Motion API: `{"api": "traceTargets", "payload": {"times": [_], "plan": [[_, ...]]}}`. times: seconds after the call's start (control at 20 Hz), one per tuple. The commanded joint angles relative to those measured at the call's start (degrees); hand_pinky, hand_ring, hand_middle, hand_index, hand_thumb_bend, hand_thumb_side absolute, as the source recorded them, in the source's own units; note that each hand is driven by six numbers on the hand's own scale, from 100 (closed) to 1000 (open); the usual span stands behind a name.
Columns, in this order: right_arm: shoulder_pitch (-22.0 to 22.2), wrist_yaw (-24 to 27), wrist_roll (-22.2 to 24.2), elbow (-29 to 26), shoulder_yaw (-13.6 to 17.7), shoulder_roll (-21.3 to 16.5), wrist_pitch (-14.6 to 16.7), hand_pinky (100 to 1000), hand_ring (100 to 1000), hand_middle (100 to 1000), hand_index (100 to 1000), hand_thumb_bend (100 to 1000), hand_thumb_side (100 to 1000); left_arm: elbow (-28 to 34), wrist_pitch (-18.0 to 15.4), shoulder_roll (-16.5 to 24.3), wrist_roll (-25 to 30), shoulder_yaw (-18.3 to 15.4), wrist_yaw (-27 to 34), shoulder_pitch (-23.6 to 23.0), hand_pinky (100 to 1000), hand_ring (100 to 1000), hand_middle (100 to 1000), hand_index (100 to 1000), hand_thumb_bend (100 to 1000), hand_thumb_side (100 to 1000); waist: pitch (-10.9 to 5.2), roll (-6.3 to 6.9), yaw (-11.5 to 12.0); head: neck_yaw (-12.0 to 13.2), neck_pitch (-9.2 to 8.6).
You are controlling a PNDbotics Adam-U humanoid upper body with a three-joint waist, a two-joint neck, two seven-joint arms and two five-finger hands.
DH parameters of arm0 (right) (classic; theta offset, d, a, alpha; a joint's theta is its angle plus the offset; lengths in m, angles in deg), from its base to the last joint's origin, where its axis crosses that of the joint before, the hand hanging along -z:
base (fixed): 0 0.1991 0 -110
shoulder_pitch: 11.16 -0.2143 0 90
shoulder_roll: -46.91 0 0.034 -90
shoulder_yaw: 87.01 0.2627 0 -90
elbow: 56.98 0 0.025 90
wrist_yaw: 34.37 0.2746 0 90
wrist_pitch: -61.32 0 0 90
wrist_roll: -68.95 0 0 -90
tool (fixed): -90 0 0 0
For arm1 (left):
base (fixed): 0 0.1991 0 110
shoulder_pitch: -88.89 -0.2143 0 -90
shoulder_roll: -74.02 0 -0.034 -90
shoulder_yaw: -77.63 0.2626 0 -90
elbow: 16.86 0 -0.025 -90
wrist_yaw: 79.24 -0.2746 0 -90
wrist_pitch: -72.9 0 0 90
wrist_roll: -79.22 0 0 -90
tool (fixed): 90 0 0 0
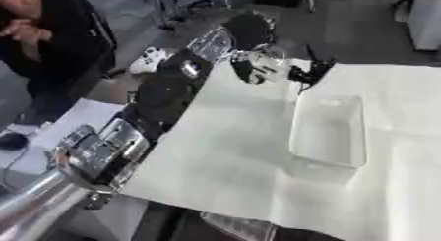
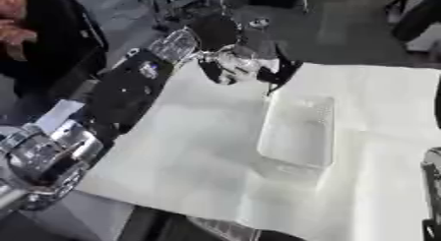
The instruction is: Pick up objects on the table and place them in the box.
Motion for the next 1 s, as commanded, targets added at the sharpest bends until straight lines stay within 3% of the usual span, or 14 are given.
{"api": "traceTargets", "payload": {"times": [0.05,0.5,1.0], "plan": [[-0.73,0.04,0.02,-0.74,-0.03,0.27,0.1,400,384,420,613,331,1000,0.9,-0.73,0.19,-1.51,0.31,-0.74,1.89,100,100,100,165,100,470,-0.78,-0.04,-0.12,0.69,-0.29],[-1.13,0.16,0.04,-0.74,-0.21,0.95,0.38,399,384,420,613,323,1000,1.62,-3.38,-1.83,-5.16,2.06,-3.78,2.41,100,100,100,165,100,477,-0.68,0.19,-0.97,2.18,-0.67],[-1.57,0.36,0.11,-0.74,-0.44,1.7,0.72,399,384,420,613,314,1000,2.17,-8.09,-3.27,-15.02,3.37,-9.06,2.57,100,100,100,166,100,492,-0.4,0.45,-1.69,2.48,-0.88]]}}
